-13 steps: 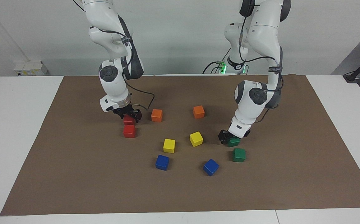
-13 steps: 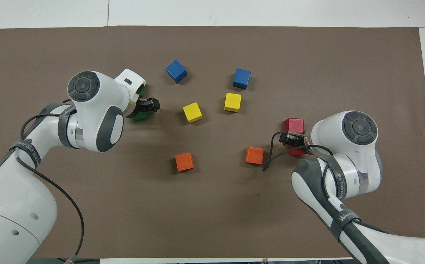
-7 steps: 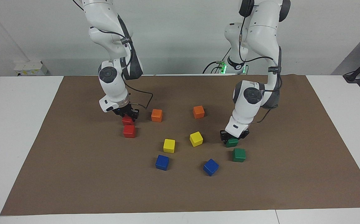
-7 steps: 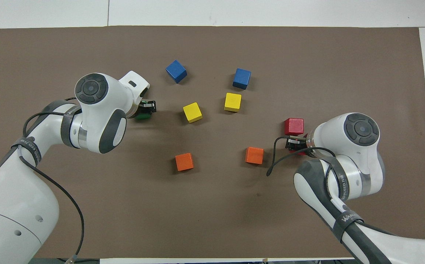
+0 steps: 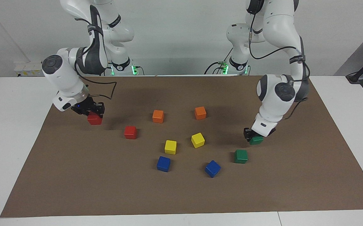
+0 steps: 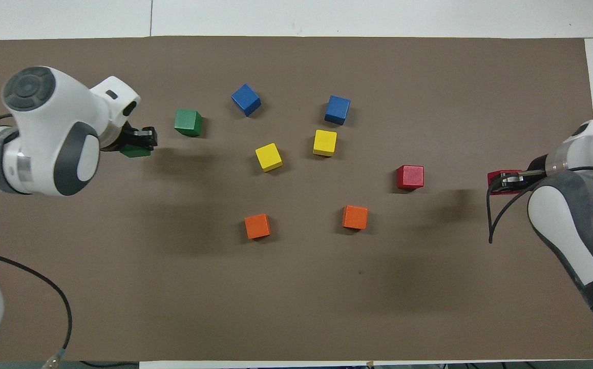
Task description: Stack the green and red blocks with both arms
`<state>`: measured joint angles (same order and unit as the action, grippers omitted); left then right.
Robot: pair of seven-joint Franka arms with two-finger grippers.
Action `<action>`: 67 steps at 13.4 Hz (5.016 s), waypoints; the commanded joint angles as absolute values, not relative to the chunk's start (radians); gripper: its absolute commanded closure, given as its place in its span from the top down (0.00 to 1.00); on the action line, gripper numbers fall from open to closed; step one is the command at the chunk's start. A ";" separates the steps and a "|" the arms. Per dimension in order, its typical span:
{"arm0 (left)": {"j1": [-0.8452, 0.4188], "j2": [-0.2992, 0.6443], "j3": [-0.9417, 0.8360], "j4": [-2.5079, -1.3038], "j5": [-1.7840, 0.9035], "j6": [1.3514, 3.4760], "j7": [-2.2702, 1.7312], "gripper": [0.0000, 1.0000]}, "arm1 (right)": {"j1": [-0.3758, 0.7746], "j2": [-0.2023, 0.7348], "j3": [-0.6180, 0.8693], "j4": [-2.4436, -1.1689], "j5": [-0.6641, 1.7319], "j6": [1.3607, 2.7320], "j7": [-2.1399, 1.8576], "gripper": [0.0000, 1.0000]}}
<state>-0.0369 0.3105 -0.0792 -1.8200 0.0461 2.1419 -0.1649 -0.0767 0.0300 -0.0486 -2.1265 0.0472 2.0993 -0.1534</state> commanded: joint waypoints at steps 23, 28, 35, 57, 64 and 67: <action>0.161 0.363 -0.097 -1.602 0.049 1.970 0.242 1.00 | -0.178 0.189 -0.031 -2.198 0.020 2.384 -0.304 1.00; -0.047 0.422 -0.098 -1.534 0.043 2.029 0.000 1.00 | -0.169 0.169 -0.028 -2.161 0.021 2.311 -0.299 1.00; -0.166 0.535 -0.095 -1.534 0.006 2.202 -0.083 1.00 | -0.017 0.100 -0.021 -1.876 0.022 1.944 -0.111 1.00; -0.169 0.513 -0.074 -1.579 0.065 2.191 -0.147 0.00 | 0.224 0.236 -0.018 -2.002 0.046 2.223 0.379 0.99; 0.115 0.316 -0.072 -1.695 0.051 2.008 0.109 0.00 | 0.224 0.265 -0.018 -2.063 0.046 2.309 0.377 0.86; 0.189 0.279 -0.072 -1.817 0.051 2.115 0.150 0.00 | 0.221 0.256 -0.018 -2.063 0.046 2.278 0.374 0.00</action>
